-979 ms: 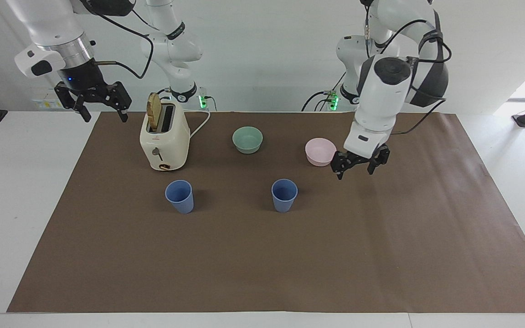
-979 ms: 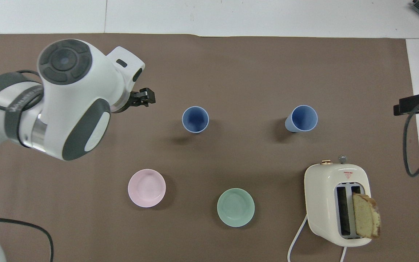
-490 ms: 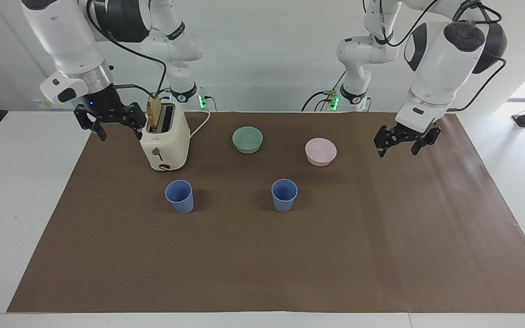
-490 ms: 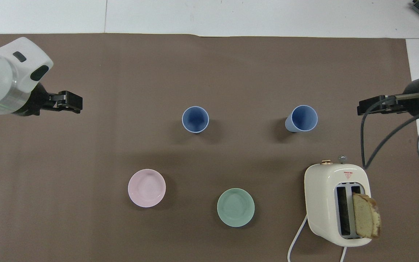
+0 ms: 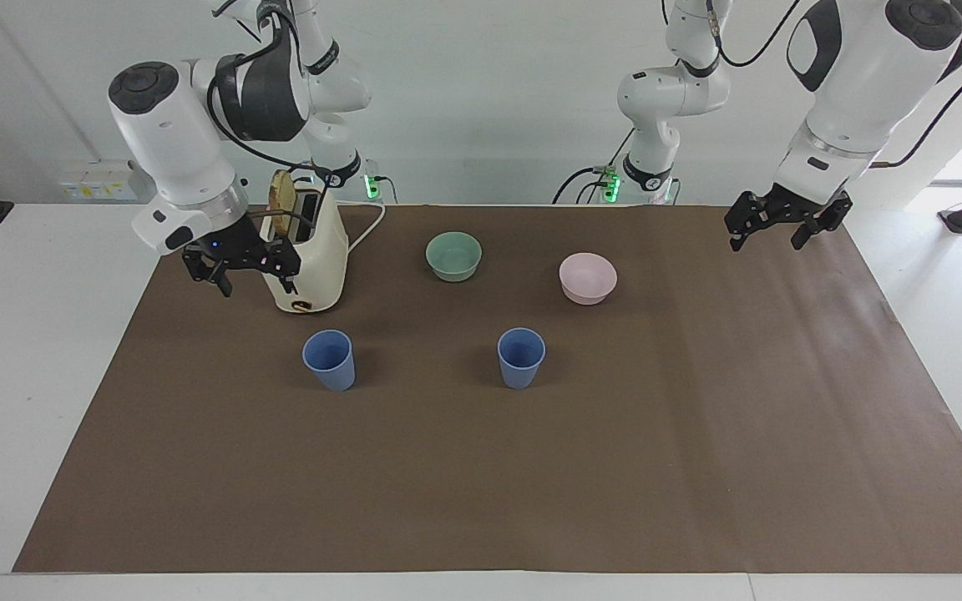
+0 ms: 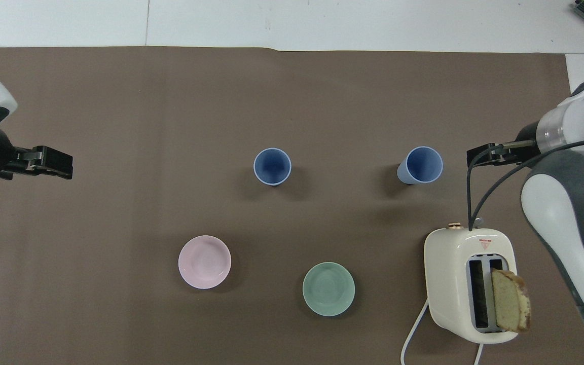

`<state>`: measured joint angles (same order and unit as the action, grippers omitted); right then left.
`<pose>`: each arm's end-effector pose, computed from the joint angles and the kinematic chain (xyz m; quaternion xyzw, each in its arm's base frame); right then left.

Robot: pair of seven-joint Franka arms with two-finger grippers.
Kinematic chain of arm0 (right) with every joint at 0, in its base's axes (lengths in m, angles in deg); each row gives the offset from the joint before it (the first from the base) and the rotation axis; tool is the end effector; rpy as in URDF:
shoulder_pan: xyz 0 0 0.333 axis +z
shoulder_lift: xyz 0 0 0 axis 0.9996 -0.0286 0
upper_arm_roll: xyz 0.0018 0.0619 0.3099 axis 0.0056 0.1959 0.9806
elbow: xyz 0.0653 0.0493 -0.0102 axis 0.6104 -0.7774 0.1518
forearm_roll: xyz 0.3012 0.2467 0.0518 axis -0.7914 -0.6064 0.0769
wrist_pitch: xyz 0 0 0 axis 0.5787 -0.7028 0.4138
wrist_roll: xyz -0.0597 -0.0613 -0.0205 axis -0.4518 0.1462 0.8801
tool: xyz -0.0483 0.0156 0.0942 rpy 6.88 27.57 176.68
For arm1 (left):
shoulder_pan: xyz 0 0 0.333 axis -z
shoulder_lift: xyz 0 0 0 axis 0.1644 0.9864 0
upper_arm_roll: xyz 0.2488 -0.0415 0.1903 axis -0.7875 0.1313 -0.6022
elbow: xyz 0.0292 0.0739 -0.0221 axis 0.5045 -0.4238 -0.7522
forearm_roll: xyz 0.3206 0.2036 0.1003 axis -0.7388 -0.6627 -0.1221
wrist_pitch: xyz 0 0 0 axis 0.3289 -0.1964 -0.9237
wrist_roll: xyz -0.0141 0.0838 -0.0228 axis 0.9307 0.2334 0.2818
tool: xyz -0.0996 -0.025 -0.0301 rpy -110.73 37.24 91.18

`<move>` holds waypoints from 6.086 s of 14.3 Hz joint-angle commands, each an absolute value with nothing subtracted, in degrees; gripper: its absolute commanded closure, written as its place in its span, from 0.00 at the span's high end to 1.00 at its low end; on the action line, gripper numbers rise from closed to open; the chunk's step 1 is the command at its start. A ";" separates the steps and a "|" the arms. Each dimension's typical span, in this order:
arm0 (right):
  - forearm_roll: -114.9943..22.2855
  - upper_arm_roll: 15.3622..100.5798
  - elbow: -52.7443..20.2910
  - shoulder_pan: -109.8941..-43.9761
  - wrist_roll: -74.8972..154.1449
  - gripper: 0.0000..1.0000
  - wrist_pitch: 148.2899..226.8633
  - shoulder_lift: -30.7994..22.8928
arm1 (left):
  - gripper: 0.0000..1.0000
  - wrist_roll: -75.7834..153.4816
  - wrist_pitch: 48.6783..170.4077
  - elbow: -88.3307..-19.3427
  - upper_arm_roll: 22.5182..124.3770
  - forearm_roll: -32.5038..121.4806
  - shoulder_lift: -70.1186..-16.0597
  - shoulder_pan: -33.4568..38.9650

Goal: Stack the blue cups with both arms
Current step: 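Retract the left gripper while the right gripper reaches the other blue cup, then grasp the blue cup with the right gripper and lift it, then carry the blue cup with the right gripper over the placed cup, then lower the blue cup into the other cup and open the right gripper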

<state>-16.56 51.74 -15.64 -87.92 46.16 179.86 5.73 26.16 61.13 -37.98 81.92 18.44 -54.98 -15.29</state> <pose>0.5928 0.0152 0.4909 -0.9997 -0.0235 -0.0092 0.0074 0.5399 -0.0540 0.6156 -0.9995 0.0254 0.0122 0.0116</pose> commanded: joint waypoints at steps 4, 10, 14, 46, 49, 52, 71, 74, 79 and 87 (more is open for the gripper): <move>-17.00 51.91 -16.19 -88.27 46.91 1.00 185.81 -0.11 | 1.00 25.43 58.00 -37.11 81.94 20.75 -56.75 -14.92; -17.00 51.91 -16.45 -87.31 47.18 1.00 190.56 -4.17 | 1.00 24.64 54.66 -35.60 75.95 20.85 -58.69 -10.42; -17.00 51.91 -18.02 -86.16 46.74 1.00 190.92 -4.43 | 1.00 23.93 54.83 -37.80 76.13 20.93 -60.09 -10.96; -21.13 55.69 10.69 -69.30 81.00 0.00 174.39 -10.23 | 1.00 24.72 54.22 -36.75 75.52 20.85 -59.65 -10.96; -21.04 55.95 13.43 -68.32 83.48 0.00 173.78 -11.64 | 1.00 24.72 54.22 -36.75 75.43 20.85 -59.65 -10.96; -21.13 55.96 13.52 -66.74 83.66 0.00 173.86 -11.82 | 1.00 24.72 54.22 -36.66 75.52 20.85 -59.65 -10.96; -20.42 56.13 12.91 -62.61 86.38 0.00 180.89 -16.91 | 1.00 24.72 54.22 -36.75 75.52 20.85 -59.65 -10.96; -20.34 56.13 12.82 -62.61 86.38 0.00 180.90 -17.44 | 1.00 24.72 54.22 -36.75 75.52 20.85 -59.65 -10.96; -19.37 56.13 12.55 -62.61 86.29 0.00 182.48 -19.46 | 1.00 24.72 54.22 -36.75 75.43 20.85 -59.65 -10.96; -19.72 56.13 11.86 -62.61 86.29 0.23 182.39 -19.37 | 1.00 24.72 54.22 -36.75 75.52 20.85 -59.65 -10.87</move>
